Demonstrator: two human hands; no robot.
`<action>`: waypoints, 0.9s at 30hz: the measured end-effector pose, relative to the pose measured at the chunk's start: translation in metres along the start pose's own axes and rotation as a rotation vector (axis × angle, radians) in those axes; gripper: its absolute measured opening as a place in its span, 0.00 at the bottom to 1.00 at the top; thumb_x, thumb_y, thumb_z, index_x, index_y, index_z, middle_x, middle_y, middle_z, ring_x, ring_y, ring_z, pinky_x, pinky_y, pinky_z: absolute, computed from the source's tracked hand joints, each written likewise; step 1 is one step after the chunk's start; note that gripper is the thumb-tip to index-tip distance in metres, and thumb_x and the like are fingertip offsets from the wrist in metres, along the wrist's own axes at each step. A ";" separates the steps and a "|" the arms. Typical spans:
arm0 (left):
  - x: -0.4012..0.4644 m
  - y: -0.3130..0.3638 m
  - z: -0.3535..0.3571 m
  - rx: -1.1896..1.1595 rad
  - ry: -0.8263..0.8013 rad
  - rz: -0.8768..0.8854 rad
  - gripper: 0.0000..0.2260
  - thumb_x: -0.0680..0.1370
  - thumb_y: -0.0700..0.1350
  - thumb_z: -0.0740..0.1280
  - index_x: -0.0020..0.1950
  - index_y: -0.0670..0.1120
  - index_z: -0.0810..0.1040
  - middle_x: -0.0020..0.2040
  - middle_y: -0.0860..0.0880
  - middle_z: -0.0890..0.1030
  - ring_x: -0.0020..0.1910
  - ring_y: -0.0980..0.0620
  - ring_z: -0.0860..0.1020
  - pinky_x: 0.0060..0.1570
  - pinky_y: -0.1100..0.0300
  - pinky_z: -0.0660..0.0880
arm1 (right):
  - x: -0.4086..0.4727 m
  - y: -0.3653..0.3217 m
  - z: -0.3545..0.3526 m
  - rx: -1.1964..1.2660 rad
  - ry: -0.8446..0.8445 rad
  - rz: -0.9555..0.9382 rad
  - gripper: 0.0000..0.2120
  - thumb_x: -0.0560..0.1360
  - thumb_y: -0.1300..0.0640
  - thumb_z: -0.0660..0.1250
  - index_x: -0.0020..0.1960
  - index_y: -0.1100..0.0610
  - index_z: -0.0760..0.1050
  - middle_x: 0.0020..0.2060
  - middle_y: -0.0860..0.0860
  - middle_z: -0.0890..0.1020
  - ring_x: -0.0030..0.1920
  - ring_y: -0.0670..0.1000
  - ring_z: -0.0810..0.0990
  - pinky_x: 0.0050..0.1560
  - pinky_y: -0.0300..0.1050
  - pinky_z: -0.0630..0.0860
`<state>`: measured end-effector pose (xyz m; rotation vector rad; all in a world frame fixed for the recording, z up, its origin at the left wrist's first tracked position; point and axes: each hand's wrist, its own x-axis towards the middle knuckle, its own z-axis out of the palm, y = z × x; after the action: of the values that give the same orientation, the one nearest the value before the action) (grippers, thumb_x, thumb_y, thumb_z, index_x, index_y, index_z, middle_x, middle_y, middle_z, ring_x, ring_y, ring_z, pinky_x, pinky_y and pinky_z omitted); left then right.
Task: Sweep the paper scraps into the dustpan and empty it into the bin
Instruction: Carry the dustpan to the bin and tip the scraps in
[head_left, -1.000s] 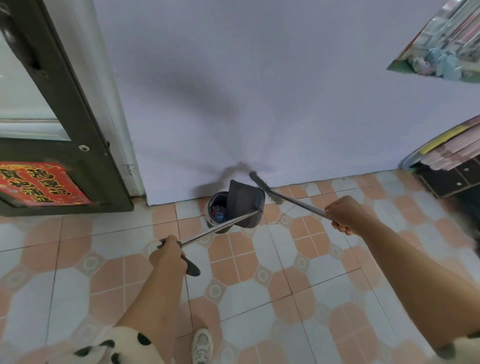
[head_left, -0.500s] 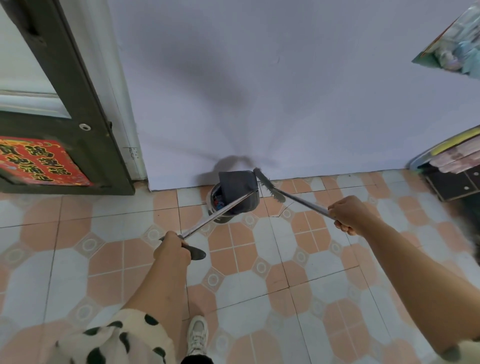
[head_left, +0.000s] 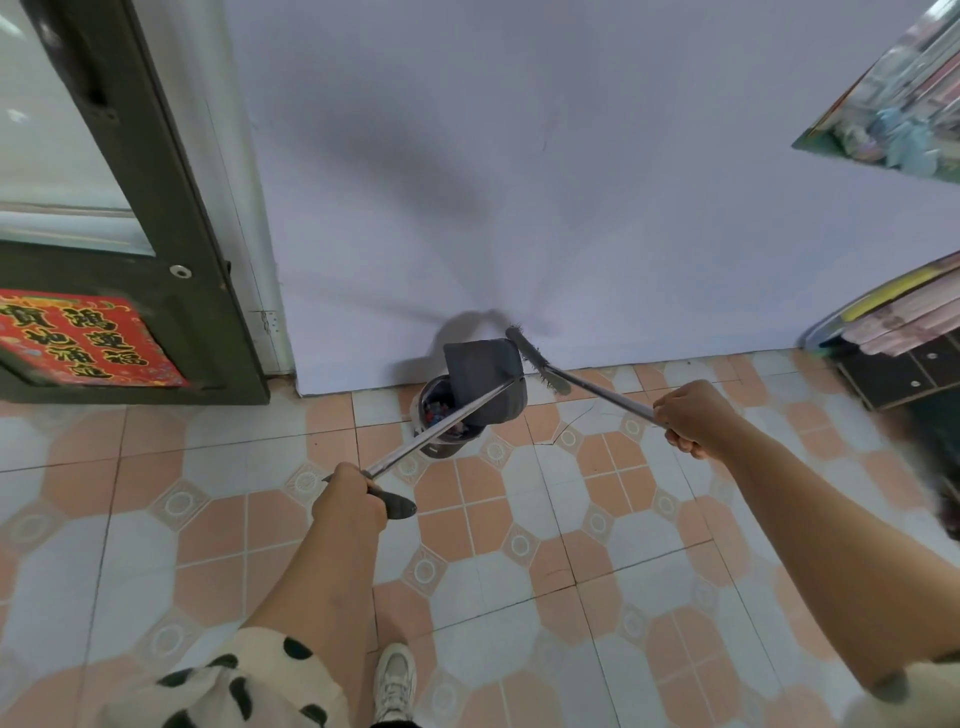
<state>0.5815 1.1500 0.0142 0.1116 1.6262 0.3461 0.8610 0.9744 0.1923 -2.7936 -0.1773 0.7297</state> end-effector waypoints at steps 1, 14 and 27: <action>-0.004 0.002 -0.001 0.018 -0.004 0.019 0.05 0.68 0.39 0.58 0.42 0.41 0.71 0.42 0.43 0.74 0.40 0.40 0.75 0.43 0.44 0.76 | -0.005 -0.001 -0.004 0.003 0.003 -0.003 0.14 0.77 0.65 0.57 0.53 0.71 0.78 0.26 0.59 0.73 0.20 0.50 0.66 0.23 0.36 0.61; -0.096 0.043 -0.021 0.251 -0.036 0.599 0.08 0.75 0.44 0.67 0.43 0.40 0.72 0.37 0.43 0.75 0.30 0.50 0.70 0.37 0.58 0.71 | -0.057 0.004 -0.028 0.168 -0.003 0.015 0.12 0.78 0.69 0.55 0.38 0.65 0.71 0.25 0.58 0.70 0.22 0.50 0.66 0.23 0.41 0.60; -0.191 0.030 -0.010 1.397 -0.028 1.619 0.10 0.79 0.49 0.61 0.49 0.44 0.78 0.40 0.47 0.78 0.39 0.46 0.77 0.38 0.58 0.72 | -0.112 0.000 -0.051 0.603 -0.294 0.195 0.06 0.78 0.65 0.51 0.47 0.64 0.66 0.24 0.53 0.68 0.12 0.45 0.61 0.14 0.29 0.57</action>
<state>0.5846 1.1240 0.2066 2.4874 1.1026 0.2967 0.7893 0.9443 0.2873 -2.1415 0.2322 1.0360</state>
